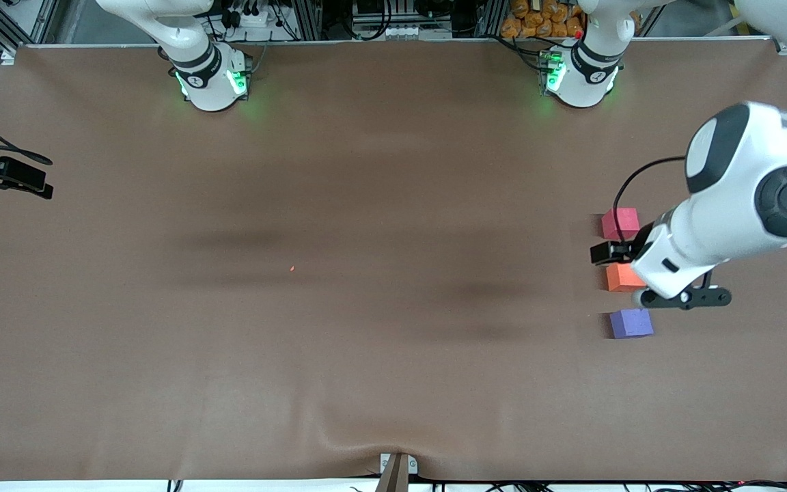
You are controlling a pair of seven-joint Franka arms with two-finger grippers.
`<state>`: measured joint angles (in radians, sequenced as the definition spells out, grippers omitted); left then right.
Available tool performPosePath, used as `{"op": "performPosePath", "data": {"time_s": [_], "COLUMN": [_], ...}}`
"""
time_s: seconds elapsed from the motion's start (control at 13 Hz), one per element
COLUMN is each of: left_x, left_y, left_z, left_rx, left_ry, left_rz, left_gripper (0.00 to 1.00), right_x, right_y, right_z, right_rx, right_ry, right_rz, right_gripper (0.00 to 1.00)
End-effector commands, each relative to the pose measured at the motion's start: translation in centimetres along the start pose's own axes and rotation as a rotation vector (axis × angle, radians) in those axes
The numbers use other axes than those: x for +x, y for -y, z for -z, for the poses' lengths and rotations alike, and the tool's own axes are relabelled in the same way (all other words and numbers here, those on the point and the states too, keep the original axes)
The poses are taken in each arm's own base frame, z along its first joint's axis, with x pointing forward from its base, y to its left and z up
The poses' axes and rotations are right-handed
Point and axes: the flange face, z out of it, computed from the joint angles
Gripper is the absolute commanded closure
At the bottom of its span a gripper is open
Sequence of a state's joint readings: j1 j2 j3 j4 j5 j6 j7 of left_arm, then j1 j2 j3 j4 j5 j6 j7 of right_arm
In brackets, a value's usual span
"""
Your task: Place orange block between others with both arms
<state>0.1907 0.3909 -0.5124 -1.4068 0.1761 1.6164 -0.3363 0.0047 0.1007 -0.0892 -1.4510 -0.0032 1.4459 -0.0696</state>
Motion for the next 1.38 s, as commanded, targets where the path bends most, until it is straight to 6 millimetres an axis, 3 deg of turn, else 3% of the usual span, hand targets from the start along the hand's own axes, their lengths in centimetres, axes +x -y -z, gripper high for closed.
{"op": "performPosePath", "data": {"time_s": [0.0, 0.31, 0.61, 0.92, 1.15, 1.3], "left_x": [-2.3, -4.9, -7.5, -8.6, -9.6, -10.4], "left_y": [0.7, 2.1, 5.5, 7.9, 8.3, 9.6], "left_z": [3.8, 8.7, 13.6, 14.8, 16.0, 16.2], "left_rx": [0.016, 0.044, 0.045, 0.061, 0.072, 0.065], "left_ry": [-0.025, -0.108, -0.184, -0.177, -0.198, -0.195], "left_rz": [0.017, 0.045, 0.085, 0.044, 0.019, 0.023], "left_gripper": [0.00, 0.00, 0.00, 0.00, 0.00, 0.00], "right_x": [-0.8, -1.5, -5.0, -5.3, -4.2, -3.3], "right_y": [0.2, 0.5, 0.7, 1.6, 2.1, 2.0], "right_z": [1.7, 2.6, 4.8, 4.0, 1.5, 1.0], "right_rx": [-0.022, -0.019, -0.007, -0.009, -0.011, -0.014], "right_ry": [-0.026, -0.007, 0.134, 0.174, 0.179, 0.122], "right_rz": [0.012, 0.020, 0.017, 0.039, 0.050, 0.051], "right_gripper": [0.00, 0.00, 0.00, 0.00, 0.00, 0.00]}}
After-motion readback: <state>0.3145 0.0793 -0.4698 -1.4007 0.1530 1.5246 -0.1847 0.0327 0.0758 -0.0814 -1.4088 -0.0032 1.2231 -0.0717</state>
